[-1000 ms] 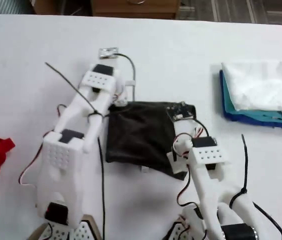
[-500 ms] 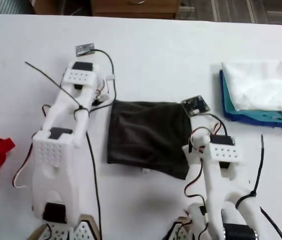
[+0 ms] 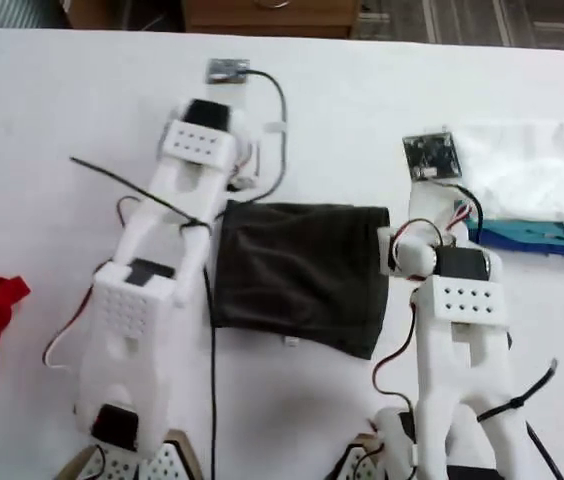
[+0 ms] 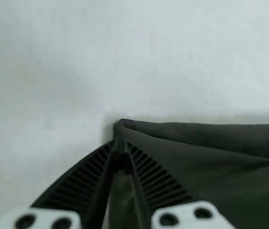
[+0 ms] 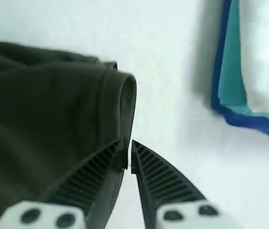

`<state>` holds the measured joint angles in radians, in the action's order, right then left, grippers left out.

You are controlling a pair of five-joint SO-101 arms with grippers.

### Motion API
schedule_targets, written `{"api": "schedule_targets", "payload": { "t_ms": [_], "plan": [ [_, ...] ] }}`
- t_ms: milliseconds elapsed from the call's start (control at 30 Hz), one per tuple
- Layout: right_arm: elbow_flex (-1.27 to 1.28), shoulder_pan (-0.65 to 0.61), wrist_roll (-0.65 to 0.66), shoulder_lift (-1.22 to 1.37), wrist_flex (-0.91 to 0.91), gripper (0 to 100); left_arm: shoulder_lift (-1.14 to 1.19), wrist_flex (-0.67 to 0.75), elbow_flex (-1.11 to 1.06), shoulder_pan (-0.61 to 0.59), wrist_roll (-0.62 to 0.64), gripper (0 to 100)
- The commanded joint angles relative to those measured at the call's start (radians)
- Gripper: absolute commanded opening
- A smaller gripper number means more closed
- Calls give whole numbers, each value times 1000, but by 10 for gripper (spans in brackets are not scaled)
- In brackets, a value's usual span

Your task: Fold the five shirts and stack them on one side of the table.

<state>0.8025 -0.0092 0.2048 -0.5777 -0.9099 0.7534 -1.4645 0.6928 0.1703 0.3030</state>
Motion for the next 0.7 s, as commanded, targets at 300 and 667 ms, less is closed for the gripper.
{"api": "schedule_targets", "payload": {
  "t_ms": [300,667],
  "plan": [
    [-166,-99,-21,452,117,21,58,60,28,14,-6,27],
    [-310,13,-12,559,8,21,161,152,38,-86,-5,27]
  ]
}}
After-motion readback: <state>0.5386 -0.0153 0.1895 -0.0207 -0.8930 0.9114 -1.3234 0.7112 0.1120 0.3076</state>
